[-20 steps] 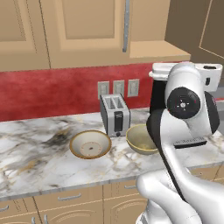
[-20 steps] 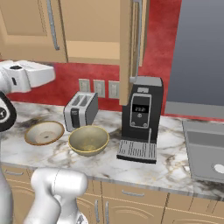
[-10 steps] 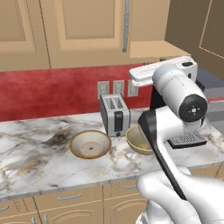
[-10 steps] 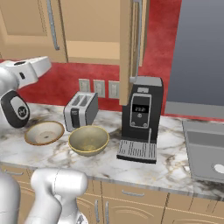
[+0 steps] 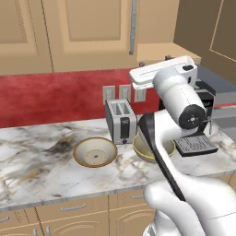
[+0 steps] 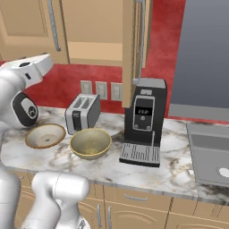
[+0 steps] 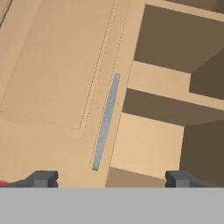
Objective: Open the cabinet. Pick the bowls from the counter and place them in the cabinet. Then close the cabinet.
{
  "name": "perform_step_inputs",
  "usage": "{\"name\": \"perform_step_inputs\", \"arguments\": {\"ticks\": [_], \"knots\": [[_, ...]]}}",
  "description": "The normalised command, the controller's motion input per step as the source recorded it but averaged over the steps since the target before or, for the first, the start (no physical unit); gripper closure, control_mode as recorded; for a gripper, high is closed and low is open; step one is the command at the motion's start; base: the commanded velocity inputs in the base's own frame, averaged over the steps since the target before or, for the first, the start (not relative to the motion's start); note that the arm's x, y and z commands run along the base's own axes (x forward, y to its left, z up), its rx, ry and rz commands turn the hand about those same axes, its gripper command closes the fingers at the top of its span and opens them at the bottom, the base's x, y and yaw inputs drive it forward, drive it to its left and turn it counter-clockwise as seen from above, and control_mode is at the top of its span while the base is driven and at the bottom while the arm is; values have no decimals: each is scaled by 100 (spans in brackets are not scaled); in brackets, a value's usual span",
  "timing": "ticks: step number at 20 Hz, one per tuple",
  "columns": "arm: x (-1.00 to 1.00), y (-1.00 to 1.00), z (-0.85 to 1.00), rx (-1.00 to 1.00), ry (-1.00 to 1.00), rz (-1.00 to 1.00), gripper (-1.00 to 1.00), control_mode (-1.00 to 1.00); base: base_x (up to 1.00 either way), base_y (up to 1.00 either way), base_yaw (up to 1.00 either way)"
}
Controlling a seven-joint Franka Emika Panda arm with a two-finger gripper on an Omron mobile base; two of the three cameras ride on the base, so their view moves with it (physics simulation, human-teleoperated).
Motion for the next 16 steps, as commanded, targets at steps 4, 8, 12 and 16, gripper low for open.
{"name": "perform_step_inputs", "arguments": {"ticks": [4,8,12,16], "knots": [[32,0,22,0,-2,3,-100,-100,0,0,0],[29,0,40,0,0,5,-100,-100,0,0,0],[36,0,34,0,0,2,-100,-100,0,0,0],[47,1,14,0,0,2,-100,-100,0,0,0]]}}
